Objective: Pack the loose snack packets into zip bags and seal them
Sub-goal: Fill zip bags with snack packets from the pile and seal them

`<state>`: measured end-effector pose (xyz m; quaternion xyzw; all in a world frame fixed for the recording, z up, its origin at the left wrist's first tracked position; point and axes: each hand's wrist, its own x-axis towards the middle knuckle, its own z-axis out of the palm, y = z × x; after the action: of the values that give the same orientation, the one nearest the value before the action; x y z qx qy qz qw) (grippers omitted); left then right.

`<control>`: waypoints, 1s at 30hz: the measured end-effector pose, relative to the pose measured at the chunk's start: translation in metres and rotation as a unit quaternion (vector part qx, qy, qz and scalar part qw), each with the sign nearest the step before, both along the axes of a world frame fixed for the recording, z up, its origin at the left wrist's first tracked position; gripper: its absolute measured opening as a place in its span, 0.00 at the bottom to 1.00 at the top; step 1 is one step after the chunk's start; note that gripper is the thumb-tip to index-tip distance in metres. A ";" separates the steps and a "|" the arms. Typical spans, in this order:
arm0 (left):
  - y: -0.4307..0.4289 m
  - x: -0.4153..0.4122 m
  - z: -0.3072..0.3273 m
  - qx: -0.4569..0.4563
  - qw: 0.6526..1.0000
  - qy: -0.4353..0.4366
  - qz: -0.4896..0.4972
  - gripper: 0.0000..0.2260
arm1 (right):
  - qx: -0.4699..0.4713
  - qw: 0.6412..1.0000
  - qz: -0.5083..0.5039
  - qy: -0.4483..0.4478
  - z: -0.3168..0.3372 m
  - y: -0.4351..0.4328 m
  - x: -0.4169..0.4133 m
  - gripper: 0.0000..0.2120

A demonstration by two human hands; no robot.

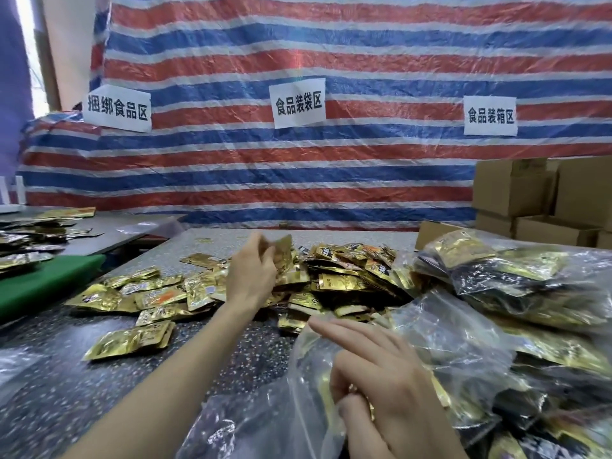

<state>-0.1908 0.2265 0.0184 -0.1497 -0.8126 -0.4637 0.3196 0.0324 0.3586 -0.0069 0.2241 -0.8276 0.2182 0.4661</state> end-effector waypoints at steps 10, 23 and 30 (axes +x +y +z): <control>-0.046 0.175 0.121 0.170 0.957 -0.028 -0.235 0.02 | 0.009 0.982 -0.060 -0.180 0.000 -0.009 0.010 0.09; -0.030 0.191 0.110 0.022 0.993 -0.024 -0.114 0.05 | -0.069 0.984 -0.108 -0.121 0.001 -0.002 0.010 0.02; -0.027 0.186 0.104 -0.025 0.996 0.036 -0.076 0.05 | -0.060 0.992 -0.099 -0.052 -0.003 -0.003 0.008 0.03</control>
<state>-0.0052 0.1993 0.1222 -0.2357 -0.7984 -0.4605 0.3081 0.0408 0.3557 -0.0097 0.1016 -0.8541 0.2315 0.4546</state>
